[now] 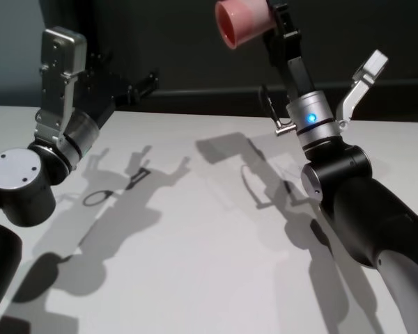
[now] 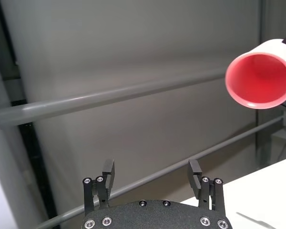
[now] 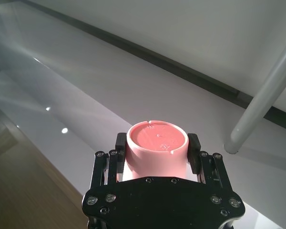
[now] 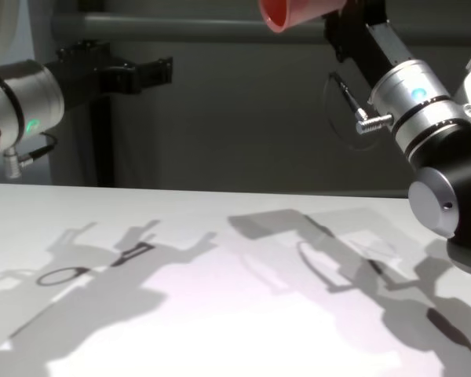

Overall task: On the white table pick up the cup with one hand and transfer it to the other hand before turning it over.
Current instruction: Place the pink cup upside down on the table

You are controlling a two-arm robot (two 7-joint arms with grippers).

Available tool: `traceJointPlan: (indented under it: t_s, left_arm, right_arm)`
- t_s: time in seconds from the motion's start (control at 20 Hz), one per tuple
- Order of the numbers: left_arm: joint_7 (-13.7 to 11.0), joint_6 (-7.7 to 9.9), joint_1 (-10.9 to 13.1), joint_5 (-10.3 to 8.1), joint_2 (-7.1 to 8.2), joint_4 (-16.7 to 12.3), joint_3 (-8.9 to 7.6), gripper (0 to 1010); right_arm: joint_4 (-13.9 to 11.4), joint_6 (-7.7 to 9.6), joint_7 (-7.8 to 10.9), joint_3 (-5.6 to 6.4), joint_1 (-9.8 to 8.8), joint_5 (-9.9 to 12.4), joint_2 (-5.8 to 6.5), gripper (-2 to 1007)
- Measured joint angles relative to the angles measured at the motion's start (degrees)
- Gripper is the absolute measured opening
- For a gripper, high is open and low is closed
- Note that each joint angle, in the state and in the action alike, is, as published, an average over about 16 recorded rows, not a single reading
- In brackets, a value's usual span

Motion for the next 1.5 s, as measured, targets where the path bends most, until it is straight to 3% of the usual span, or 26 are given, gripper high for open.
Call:
traceJointPlan:
  t_s: [0.4, 0.8, 1.15, 1.5]
  left_arm:
    - [6.7, 0.34, 6.1, 2.02, -1.06, -4.7, -3.13, 1001]
    - [10.9, -2.39, 10.1, 3.47, -4.13, -5.7, -4.57, 1001]
    - [12.7, -4.57, 11.9, 4.54, -6.97, -4.4, -4.95, 1001]
    - [13.2, -4.42, 13.5, 5.77, -8.11, -3.7, -5.27, 1001]
  right_arm:
    - [0.0, 0.00, 0.00, 0.00, 0.00, 0.0, 0.00, 739]
    - [0.0, 0.00, 0.00, 0.00, 0.00, 0.0, 0.00, 739]
    - [0.0, 0.00, 0.00, 0.00, 0.00, 0.0, 0.00, 739]
    - [0.0, 0.00, 0.00, 0.00, 0.00, 0.0, 0.00, 739]
